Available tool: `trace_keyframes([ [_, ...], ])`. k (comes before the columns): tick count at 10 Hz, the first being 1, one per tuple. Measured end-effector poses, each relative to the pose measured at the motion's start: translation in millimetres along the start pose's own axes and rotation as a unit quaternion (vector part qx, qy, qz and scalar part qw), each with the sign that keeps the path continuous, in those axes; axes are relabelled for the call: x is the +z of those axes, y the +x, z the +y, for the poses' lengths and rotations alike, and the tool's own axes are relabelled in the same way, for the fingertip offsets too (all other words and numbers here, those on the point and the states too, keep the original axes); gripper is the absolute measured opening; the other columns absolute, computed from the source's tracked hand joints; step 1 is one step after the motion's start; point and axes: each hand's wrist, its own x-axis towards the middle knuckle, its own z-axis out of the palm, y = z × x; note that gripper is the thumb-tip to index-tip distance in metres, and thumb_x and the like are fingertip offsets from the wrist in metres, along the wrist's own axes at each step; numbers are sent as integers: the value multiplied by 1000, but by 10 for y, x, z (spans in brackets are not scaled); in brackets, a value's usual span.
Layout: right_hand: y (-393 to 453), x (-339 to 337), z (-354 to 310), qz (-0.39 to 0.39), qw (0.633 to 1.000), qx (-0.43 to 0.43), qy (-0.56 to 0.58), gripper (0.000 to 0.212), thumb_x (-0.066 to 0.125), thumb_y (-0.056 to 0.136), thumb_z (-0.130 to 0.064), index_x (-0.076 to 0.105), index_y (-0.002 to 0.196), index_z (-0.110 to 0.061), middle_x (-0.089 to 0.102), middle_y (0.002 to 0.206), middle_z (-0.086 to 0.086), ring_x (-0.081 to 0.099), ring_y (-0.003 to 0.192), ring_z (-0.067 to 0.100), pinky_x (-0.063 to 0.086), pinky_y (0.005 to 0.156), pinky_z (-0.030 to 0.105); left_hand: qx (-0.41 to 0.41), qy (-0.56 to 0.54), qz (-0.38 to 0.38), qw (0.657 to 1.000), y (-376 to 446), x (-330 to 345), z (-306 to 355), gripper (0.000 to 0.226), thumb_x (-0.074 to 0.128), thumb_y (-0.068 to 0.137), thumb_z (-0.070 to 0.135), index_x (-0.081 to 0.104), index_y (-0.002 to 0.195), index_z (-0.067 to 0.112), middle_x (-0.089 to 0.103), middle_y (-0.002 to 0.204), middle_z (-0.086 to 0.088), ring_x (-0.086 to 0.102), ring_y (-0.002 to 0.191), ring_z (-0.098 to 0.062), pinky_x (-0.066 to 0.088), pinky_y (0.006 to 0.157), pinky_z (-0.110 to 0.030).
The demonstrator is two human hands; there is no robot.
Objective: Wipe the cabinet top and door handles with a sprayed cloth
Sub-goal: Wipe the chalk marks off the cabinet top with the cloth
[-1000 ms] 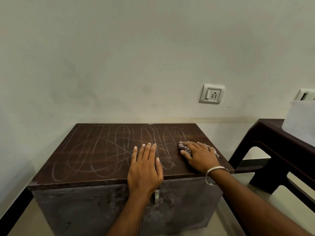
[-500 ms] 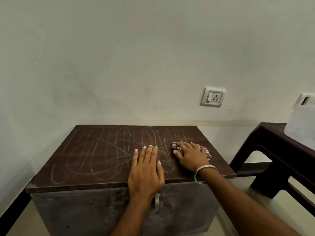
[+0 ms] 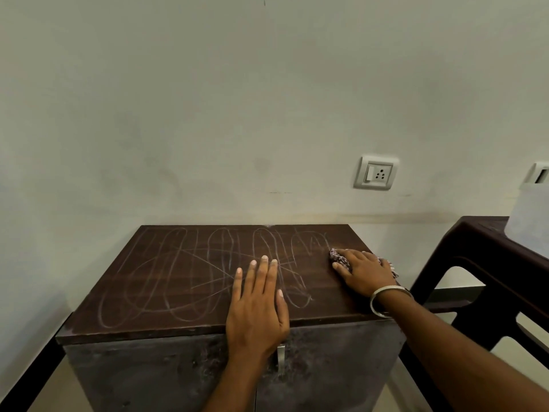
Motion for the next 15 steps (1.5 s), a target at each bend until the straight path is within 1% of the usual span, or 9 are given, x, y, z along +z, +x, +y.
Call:
trace_keyframes([
  [2,55,35,-83,0,1000,29,5,50,27,94,-61,27,142,-47,30,154,-12,23,144,23,14,116,52,15,3,18,1000,9,11,28,56,36,92,35,46,143,13,46,148,-6,42,138,-23,23,114,-47],
  [4,114,119,-620,-11,998,-52,20,51,29,95,-58,27,144,-44,29,155,-10,19,145,23,9,116,53,13,4,13,1000,5,3,36,56,38,92,34,46,143,15,46,149,-5,41,139,-21,23,114,-46],
  [5,137,165,-756,-5,996,-85,21,51,29,95,-59,26,144,-44,28,155,-11,19,145,23,8,116,53,10,0,10,1000,8,-2,29,56,37,91,34,46,144,15,46,149,-4,40,139,-21,22,115,-45],
  [6,171,136,-652,-8,995,-95,16,52,30,95,-60,28,144,-43,30,154,-11,22,144,20,9,116,52,10,-1,12,1000,7,1,23,57,37,91,34,45,144,16,45,149,-4,40,139,-21,22,115,-45],
  [9,347,23,-9,-8,1000,11,3,52,29,94,-62,30,143,-43,33,153,-10,27,142,22,16,115,52,17,-6,21,1000,9,21,20,55,37,92,34,46,144,15,45,149,-3,41,139,-20,24,114,-46],
  [10,372,32,-85,-9,1000,30,2,52,28,95,-60,29,143,-42,31,154,-9,25,143,23,13,116,52,18,-2,25,1000,14,28,26,55,37,92,34,47,143,15,46,148,-3,42,138,-21,25,113,-46],
  [11,378,59,-281,-7,1000,11,6,52,28,95,-59,29,144,-41,30,155,-9,23,143,24,12,116,52,20,-1,27,999,9,24,28,55,37,92,34,47,143,15,47,147,-4,42,138,-21,25,113,-46],
  [13,424,187,-705,-1,997,-73,11,51,29,95,-58,30,143,-41,32,153,-10,24,143,23,12,115,54,18,1,23,1000,8,21,34,55,37,91,34,47,143,16,47,148,-3,42,138,-21,25,114,-46],
  [15,455,148,-517,3,996,-87,6,52,31,94,-60,32,143,-42,35,151,-11,29,141,21,14,115,53,16,-2,23,1000,2,17,26,55,36,92,34,46,143,16,46,149,-2,41,139,-20,24,114,-46],
])
